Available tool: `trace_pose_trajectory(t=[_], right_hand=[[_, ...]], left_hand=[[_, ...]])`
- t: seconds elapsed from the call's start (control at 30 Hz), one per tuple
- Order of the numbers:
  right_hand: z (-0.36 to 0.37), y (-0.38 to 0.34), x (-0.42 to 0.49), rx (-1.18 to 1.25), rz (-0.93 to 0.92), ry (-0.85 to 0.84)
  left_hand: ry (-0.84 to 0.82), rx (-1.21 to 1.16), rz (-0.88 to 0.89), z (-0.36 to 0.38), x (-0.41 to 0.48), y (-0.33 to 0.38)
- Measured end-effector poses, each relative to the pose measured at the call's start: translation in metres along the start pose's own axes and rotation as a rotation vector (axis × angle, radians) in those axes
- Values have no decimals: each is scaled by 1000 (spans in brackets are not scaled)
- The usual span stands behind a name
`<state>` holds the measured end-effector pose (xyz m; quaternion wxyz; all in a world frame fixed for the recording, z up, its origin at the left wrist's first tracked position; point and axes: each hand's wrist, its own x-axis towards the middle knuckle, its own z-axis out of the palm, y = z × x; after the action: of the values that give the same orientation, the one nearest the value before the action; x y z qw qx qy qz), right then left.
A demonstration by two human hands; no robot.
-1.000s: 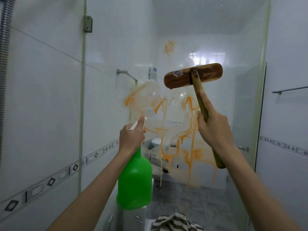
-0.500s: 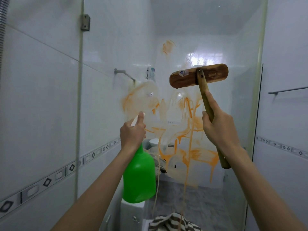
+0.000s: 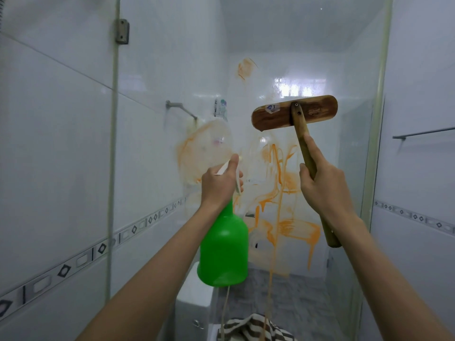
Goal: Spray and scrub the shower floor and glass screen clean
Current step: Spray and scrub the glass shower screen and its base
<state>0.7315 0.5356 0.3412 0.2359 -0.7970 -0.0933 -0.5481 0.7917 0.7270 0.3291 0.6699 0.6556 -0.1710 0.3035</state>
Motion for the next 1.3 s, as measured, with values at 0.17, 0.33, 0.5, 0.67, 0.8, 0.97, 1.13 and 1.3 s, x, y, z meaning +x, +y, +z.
trace_pose_trajectory(t=[0.17, 0.33, 0.5, 0.67, 0.8, 0.97, 1.13, 1.3], right_hand=[[-6, 7, -2, -13, 12, 2], [-9, 10, -10, -18, 28, -9], [-9, 14, -32, -18, 49, -35], [-3, 14, -62, -3, 98, -55], [5, 15, -87, 27, 116, -57], [17, 14, -109, 71, 159, -30], [28, 2, -118, 134, 185, 9], [33, -3, -115, 168, 199, 27]], left_hand=[[-44, -20, -13, 25, 1, 9], [-123, 31, -54, 42, -8, 0], [-165, 98, -76, 45, -33, -25], [-100, 57, -121, 32, -63, -49], [-118, 70, -134, 23, -82, -63], [-73, 43, -173, 15, -85, -71], [-83, 78, -178, 9, -86, -75], [-95, 90, -173, -2, -83, -75]])
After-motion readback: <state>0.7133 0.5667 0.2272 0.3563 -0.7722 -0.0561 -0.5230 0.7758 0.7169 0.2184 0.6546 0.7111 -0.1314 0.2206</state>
